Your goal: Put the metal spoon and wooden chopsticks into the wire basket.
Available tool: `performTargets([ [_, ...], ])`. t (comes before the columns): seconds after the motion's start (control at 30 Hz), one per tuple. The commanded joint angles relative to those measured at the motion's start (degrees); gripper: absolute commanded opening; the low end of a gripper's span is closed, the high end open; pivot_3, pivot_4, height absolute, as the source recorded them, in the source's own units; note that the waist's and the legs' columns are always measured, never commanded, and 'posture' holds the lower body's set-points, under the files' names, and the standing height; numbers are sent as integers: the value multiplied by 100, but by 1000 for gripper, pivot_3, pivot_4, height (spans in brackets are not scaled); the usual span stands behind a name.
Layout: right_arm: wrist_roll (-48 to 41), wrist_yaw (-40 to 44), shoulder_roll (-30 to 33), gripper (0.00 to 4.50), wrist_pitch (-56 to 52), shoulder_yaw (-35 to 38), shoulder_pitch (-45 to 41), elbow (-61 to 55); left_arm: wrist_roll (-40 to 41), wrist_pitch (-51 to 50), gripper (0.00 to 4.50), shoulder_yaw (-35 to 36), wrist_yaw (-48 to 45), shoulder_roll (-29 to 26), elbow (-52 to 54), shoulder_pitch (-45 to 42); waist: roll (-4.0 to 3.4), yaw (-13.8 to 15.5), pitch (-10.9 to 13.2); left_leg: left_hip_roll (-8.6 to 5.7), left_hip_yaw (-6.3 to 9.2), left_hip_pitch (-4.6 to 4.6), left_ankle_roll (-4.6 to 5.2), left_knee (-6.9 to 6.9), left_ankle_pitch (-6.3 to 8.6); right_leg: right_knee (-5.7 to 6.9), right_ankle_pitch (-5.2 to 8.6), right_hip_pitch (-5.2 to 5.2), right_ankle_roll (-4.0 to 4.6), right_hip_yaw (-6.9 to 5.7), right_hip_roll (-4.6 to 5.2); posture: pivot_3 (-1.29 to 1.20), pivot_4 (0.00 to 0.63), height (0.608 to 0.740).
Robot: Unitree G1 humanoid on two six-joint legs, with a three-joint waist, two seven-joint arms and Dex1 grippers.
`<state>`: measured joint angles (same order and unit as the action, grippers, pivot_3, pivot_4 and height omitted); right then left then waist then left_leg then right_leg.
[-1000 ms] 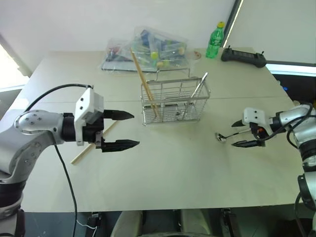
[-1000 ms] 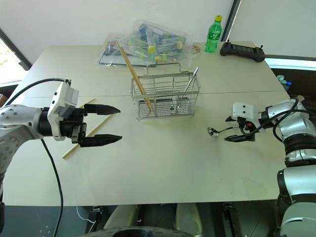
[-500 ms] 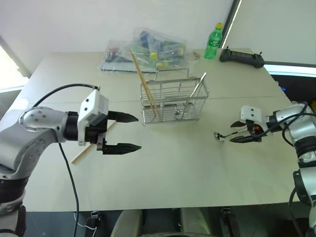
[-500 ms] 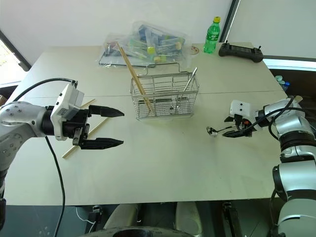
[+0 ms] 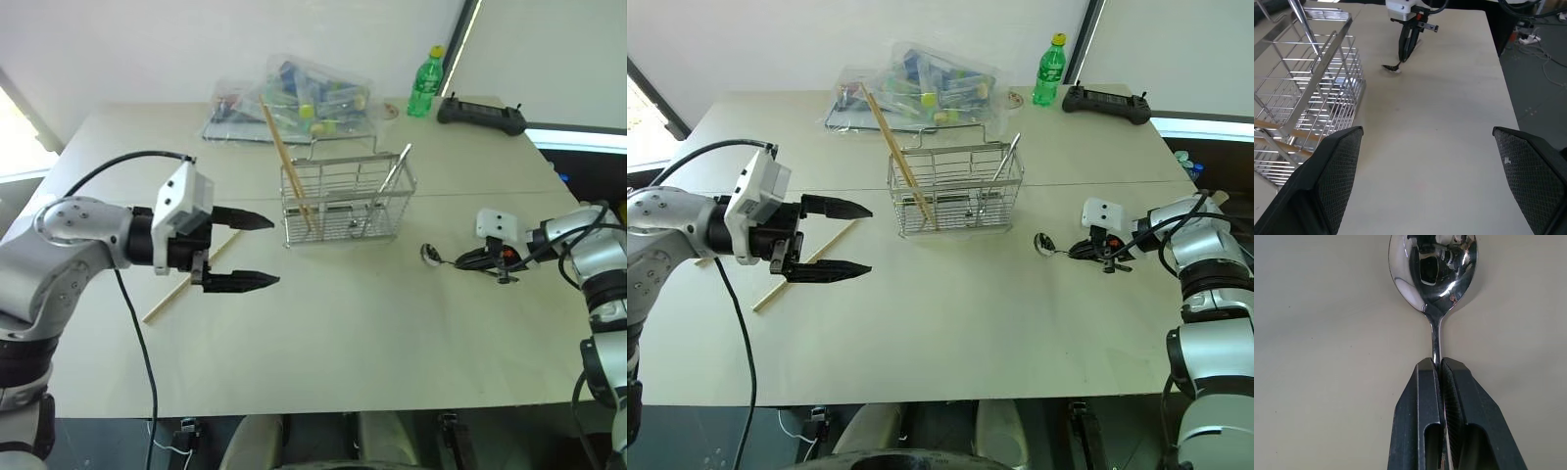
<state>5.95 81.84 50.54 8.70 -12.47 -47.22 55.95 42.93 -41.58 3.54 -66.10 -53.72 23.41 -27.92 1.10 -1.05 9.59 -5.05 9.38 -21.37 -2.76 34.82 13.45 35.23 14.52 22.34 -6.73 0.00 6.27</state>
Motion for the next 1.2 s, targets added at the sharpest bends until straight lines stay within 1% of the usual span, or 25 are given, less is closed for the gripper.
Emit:
performTargets([
  [0.03, -96, -25, 35, 163, 44, 178, 62, -219, -73, 157, 4500, 63, -44, -8, -68, -176, 0, 0, 0, 0, 0, 0, 0, 0, 0, 0, 0, 0, 0, 0, 0, 0, 150, 734],
  [0.2, -261, -39, 61, 163, 53, 329, 304, -623, -170, 249, 4500, 19, -82, 31, -233, -297, -1, 1, 0, 0, 1, 0, 0, 2, 0, 1, 0, -1, 0, 0, -1, 0, 150, 734],
  [0.3, -502, 22, 189, 163, -37, 542, 615, -1219, -235, 324, 4500, -8, -93, 71, -341, -383, -1, -1, 0, 1, 1, -1, 0, 2, 0, 1, 0, 0, -1, 0, -1, 0, 150, 734],
  [0.4, -1306, 318, 429, 163, -596, 1084, 1386, -2663, -286, 378, 4500, 4, -84, 133, -474, -473, -6, 25, 4, 1, 2, -4, 0, 0, 0, 1, -1, 5, -2, 0, -1, 0, 150, 734],
  [0.47, -1680, 362, 533, 163, -930, 1350, 1818, -3425, -299, 393, 4500, 20, -81, 158, -523, -497, -9, 38, 4, 2, 7, -7, 1, 0, 1, 1, -1, 5, -4, -1, 0, 0, 150, 734],
  [0.53, -2744, 82, 498, 163, -2252, 1971, 2117, -4724, -332, 427, 4500, 41, -60, 203, -639, -553, -11, 39, 5, 3, 7, -8, 3, 1, 2, 0, -2, 5, -5, 0, 1, 0, 150, 734],
  [0.6, -3426, -252, 461, 163, -3194, 2370, 2220, -5518, -349, 446, 4500, 55, -51, 232, -694, -578, -18, 10, 8, 10, 9, -9, 5, 5, 3, 1, -2, 6, -5, 2, 4, 0, 150, 734],
  [0.7, -4241, -1389, 122, 163, -4226, 2892, 1715, -6225, -323, 458, 4500, 106, 12, 327, -731, -616, -17, 6, 8, 16, 9, -5, 6, 12, 4, 2, -4, 5, -3, 11, 3, 0, 150, 734],
  [0.73, -4459, -1937, -124, 163, -4501, 3006, 1357, -6347, -324, 476, 4500, 111, 49, 378, -765, -660, -17, 11, 9, 22, 7, -5, 6, 16, 4, 1, -5, 5, 6, 11, 0, 0, 150, 734],
  [0.8, -4705, -2805, -590, 163, -4839, 3088, 783, -6504, -343, 507, 4500, 103, 112, 485, -828, -752, -15, 29, 9, 30, 3, -6, 6, 24, 4, 0, -10, 6, 18, 10, -4, 0, 150, 734],
  [0.87, -4734, -3407, -1015, 163, -4980, 2999, 424, -6616, -378, 530, 4500, 73, 137, 583, -895, -856, -13, 40, 7, 35, 4, -8, 6, 24, 4, -2, -13, 7, 22, 10, -12, 0, 150, 734],
  [1.03, -4396, -4230, -1898, 163, -4756, 2509, 177, -6558, -413, 567, 4500, 12, 177, 761, -1039, -1092, 0, 54, 0, 44, 5, -19, 4, 16, 5, -8, -24, 15, 4, 4, -29, 0, 150, 734],
  [1.13, -4065, -4396, -2271, 163, -4366, 2218, 250, -6368, -459, 585, 4500, 21, 214, 832, -1101, -1174, -1, 28, 1, 44, 6, -30, 4, 15, 4, -5, -31, 32, -5, 11, -28, 0, 150, 734],
  [1.2, -3876, -4524, -2471, 163, -4080, 2154, 238, -6127, -464, 573, 4500, 35, 226, 854, -1123, -1208, -1, 24, 1, 46, 4, -31, 4, 14, 4, -4, -32, 37, -6, 10, -31, 0, 150, 734],
])
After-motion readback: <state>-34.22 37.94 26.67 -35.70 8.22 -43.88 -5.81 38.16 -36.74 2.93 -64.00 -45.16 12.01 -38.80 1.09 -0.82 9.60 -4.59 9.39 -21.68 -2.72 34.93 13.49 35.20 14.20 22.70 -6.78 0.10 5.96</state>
